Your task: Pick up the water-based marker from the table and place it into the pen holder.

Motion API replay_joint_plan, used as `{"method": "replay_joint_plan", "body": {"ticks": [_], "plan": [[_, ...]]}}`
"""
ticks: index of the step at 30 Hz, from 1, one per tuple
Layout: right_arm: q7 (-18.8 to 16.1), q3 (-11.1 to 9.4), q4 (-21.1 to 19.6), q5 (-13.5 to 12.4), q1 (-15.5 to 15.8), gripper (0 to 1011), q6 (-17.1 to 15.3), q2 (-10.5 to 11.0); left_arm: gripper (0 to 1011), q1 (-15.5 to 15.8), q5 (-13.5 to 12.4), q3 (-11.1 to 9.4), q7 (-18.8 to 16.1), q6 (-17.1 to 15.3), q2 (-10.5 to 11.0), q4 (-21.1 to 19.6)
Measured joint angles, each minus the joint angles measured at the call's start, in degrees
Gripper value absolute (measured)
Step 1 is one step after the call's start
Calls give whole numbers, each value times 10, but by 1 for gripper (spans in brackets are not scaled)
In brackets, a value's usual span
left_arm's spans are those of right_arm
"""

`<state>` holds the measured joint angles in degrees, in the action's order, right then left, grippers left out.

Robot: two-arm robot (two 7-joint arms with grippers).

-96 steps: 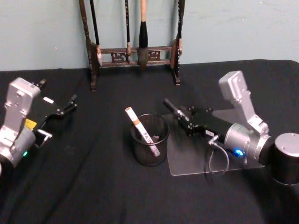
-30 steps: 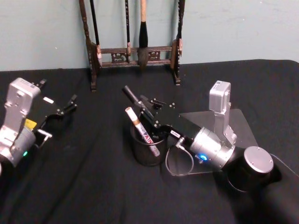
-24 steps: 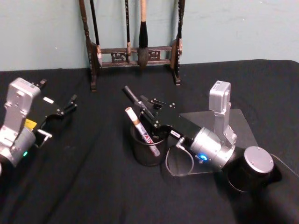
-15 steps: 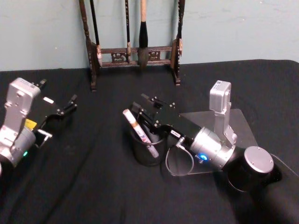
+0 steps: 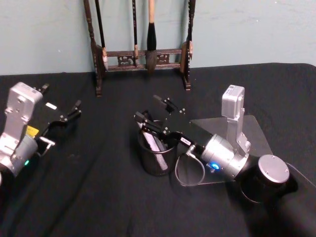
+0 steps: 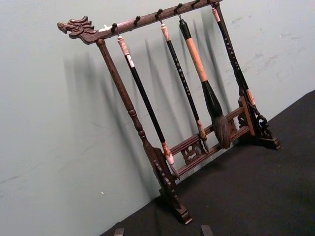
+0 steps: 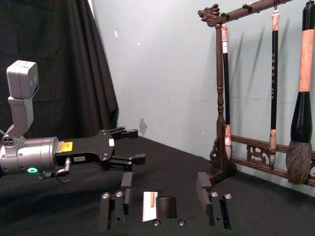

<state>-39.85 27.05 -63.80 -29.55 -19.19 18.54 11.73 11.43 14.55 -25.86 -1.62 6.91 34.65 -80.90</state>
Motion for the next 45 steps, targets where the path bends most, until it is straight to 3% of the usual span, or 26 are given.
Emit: {"method": "replay_joint_plan", "body": {"ticks": [7, 14, 22, 28, 33, 37, 45], "plan": [[0, 0, 0, 0, 0, 1000, 0, 0, 1001, 0, 0, 0, 0, 0, 0, 0], [6, -5, -23, -7, 5, 1000, -19, 11, 1001, 0, 0, 0, 0, 0, 0, 0], [55, -28, -99, -3, 22, 1000, -47, 43, 1001, 0, 0, 0, 0, 0, 0, 0], [120, -67, -161, 19, 51, 1000, -66, 77, 1001, 0, 0, 0, 0, 0, 0, 0], [162, -92, -177, 40, 68, 1000, -79, 91, 1001, 0, 0, 0, 0, 0, 0, 0], [200, -110, -173, 65, 81, 1000, -89, 95, 1001, 0, 0, 0, 0, 0, 0, 0], [228, -117, -129, 107, 81, 1000, -82, 89, 1001, 0, 0, 0, 0, 0, 0, 0]]}}
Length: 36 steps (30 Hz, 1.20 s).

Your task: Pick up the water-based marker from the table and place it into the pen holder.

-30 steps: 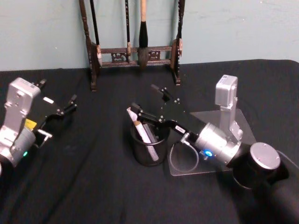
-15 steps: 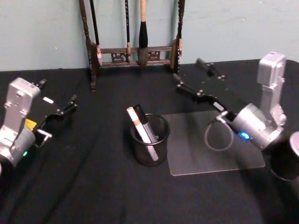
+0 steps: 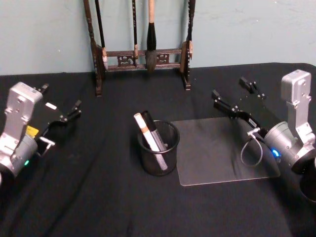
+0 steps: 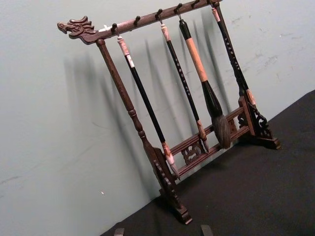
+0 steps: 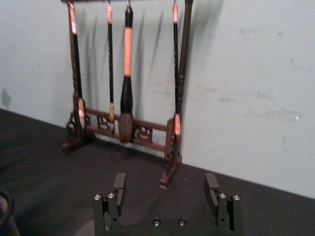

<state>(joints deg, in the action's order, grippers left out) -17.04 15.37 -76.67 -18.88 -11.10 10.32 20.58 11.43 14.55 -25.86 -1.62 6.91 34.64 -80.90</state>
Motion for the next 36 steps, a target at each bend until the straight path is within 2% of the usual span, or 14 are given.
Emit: {"method": "replay_joint_plan", "body": {"ticks": [7, 12, 36], "plan": [[1, 5, 31, 27, -8, 1000, 5, -8, 1001, 0, 0, 0, 0, 0, 0, 0], [-2, 6, 42, 36, -13, 1000, 7, -15, 1000, 0, 0, 0, 0, 0, 0, 0], [-3, 6, 40, 34, -12, 1000, 7, -14, 1001, 0, 0, 0, 0, 0, 0, 0]]}}
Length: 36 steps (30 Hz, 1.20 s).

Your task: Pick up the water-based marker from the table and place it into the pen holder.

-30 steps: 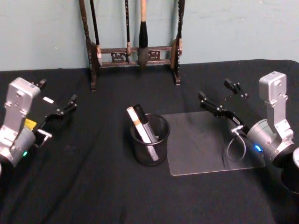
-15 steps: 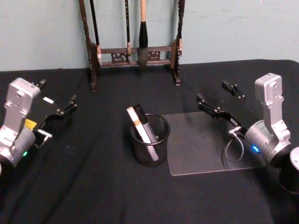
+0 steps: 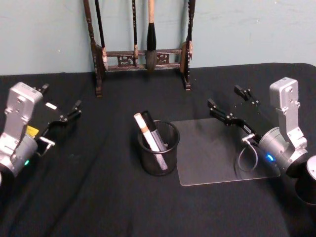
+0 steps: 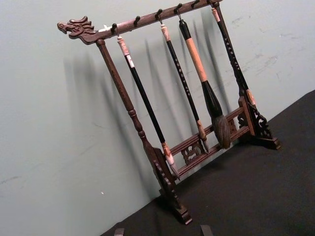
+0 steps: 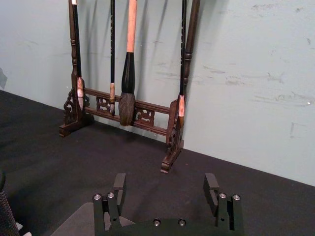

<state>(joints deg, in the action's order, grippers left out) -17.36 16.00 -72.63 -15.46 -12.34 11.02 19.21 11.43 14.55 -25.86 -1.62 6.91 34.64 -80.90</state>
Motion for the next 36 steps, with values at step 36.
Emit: {"method": "replay_joint_plan", "body": {"ticks": [36], "plan": [[0, 0, -1, -1, 0, 1000, 0, 0, 1001, 0, 0, 0, 0, 0, 0, 0]]}}
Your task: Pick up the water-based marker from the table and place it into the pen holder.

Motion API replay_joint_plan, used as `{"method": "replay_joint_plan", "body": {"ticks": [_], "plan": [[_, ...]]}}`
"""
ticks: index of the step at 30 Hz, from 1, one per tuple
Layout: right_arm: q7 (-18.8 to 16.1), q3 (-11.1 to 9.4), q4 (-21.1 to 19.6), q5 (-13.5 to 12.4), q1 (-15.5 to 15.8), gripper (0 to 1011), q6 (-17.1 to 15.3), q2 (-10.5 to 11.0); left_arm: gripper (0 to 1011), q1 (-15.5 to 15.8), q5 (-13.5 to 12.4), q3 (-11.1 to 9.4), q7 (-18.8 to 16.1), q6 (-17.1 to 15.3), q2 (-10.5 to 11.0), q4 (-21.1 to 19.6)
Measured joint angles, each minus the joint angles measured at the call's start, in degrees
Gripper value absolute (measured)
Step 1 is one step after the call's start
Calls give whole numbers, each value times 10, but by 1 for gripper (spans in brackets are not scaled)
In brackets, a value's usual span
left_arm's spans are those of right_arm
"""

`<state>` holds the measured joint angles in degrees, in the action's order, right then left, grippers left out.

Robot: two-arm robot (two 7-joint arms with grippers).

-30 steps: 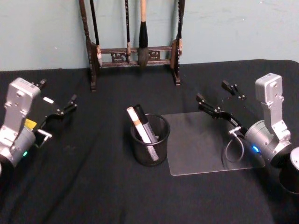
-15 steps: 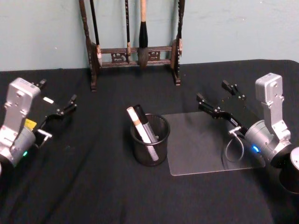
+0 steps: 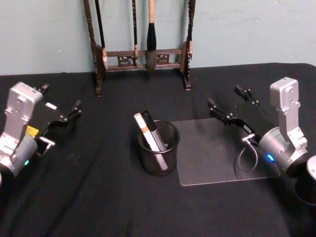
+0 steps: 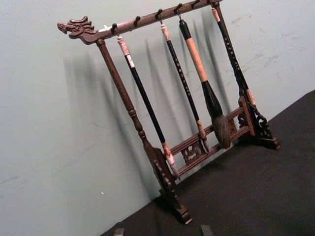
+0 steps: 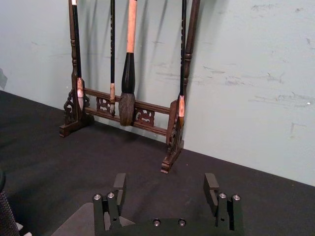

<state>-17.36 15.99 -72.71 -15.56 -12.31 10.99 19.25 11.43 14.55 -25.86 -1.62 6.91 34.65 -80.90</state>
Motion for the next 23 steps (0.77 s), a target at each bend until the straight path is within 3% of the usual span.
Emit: {"method": "replay_joint_plan", "body": {"ticks": [23], "plan": [[0, 0, 0, 0, 0, 1000, 0, 0, 1001, 0, 0, 0, 0, 0, 0, 0]]}}
